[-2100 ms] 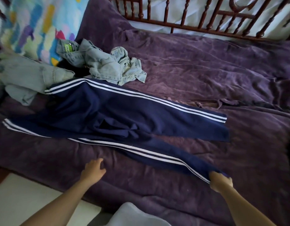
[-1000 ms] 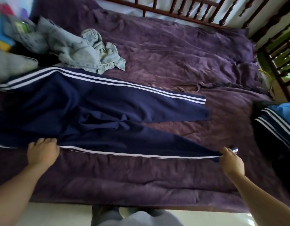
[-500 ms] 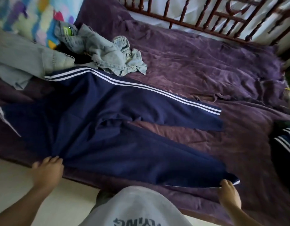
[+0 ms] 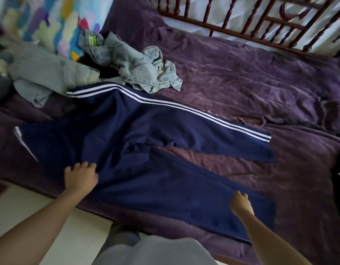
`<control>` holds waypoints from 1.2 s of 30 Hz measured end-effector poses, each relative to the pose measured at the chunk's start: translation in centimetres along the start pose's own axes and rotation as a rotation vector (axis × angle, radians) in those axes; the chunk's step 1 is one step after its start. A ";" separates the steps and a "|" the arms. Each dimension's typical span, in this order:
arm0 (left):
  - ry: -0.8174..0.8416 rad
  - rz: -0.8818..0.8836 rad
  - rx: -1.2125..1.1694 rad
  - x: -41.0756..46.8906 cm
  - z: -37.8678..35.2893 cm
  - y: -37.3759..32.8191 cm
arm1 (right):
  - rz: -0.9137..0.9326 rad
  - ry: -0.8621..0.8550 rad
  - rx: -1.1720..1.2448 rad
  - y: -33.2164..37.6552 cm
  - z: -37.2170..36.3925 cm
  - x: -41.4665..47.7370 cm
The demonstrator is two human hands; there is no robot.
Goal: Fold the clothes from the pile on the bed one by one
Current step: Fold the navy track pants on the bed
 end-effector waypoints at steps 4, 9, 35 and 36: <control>-0.024 0.021 -0.174 5.5 2.9 0.5 | 0.214 -0.064 0.048 11.0 1.6 1.0; 0.046 0.026 -0.387 14.2 5.5 3.4 | 0.417 -0.133 0.101 25.7 1.6 0.5; -0.199 -0.098 -1.691 39.1 16.7 8.0 | 0.217 -0.067 0.237 38.8 -1.5 3.6; -0.224 -0.121 -1.703 39.6 18.2 8.2 | 0.214 -0.067 0.234 38.9 -1.3 3.7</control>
Point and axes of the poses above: each hand's wrist, its own x-axis towards the middle knuckle, its own z-axis out of the back of the hand, y = z × x, the point moved 2 cm from there along x, towards the middle knuckle, and after that the axes turned 8 degrees about z, right-handed, at the moved point
